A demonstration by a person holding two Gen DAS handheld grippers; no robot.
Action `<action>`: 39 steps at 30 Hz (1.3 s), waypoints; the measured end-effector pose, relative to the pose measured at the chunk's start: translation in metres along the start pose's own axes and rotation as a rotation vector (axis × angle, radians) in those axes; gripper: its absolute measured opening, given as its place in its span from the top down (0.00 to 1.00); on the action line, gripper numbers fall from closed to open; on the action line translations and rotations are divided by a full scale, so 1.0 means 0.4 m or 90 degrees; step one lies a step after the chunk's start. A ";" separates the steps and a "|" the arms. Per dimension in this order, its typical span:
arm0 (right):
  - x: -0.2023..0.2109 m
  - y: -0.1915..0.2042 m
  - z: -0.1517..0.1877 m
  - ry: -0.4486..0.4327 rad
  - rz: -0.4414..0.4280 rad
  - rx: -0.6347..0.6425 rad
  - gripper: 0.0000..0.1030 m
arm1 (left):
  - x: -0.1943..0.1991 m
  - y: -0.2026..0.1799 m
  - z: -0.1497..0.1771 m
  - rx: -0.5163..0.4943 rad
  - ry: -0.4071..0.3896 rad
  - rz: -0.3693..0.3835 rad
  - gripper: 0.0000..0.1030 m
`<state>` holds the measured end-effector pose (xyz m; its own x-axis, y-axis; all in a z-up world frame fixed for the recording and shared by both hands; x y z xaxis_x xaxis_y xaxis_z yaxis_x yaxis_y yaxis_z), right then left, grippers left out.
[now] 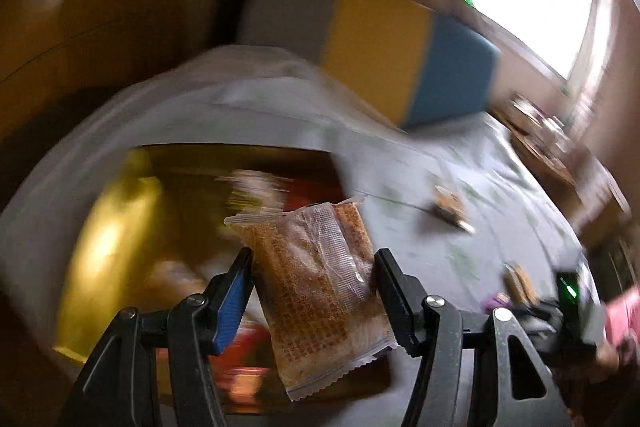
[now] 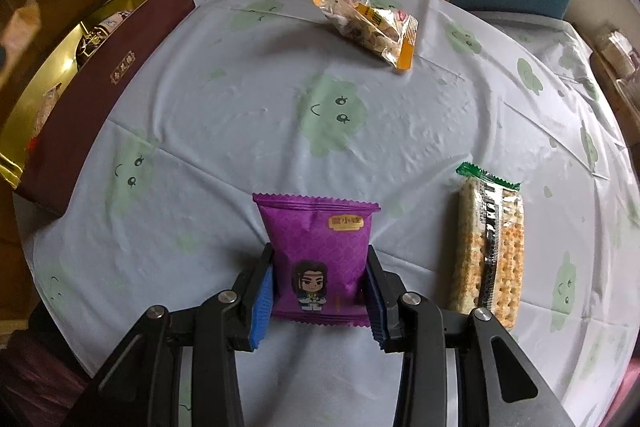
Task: Organize snacks
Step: 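Drop the clear pastry bag into the gold tray with the left tool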
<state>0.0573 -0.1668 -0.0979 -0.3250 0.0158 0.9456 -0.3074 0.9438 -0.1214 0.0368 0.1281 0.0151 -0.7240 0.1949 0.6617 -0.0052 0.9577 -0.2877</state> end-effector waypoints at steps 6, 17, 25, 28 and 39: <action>-0.001 0.008 0.002 0.000 0.002 0.004 0.61 | 0.058 0.233 0.001 0.117 -0.023 -0.100 0.41; 0.000 0.008 0.004 -0.002 0.001 0.003 0.61 | -0.076 0.281 -0.020 0.228 0.040 -0.025 0.41; 0.001 0.008 0.003 -0.002 0.000 0.002 0.61 | -0.231 0.279 -0.033 0.259 0.106 -0.026 0.38; 0.000 0.006 0.003 -0.002 0.000 0.003 0.61 | -0.230 0.280 -0.025 0.260 0.101 -0.035 0.38; 0.004 0.012 0.005 -0.007 0.015 0.020 0.61 | -0.103 0.246 0.010 0.157 0.052 -0.133 0.38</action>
<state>0.0535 -0.1629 -0.0978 -0.3423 0.0348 0.9390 -0.3271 0.9324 -0.1538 0.0634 0.2135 -0.0431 -0.6321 0.0250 0.7745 -0.3218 0.9007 -0.2917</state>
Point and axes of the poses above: each gripper's, at about its wrist camera, not at the fingertips, and x roughly against the way its jaws point, y to its left, z to its underside, the point moved 3 cm from there along -x, roughly the way its jaws point, and after that the axes turned 7 degrees about z, right-handed, at the moved point
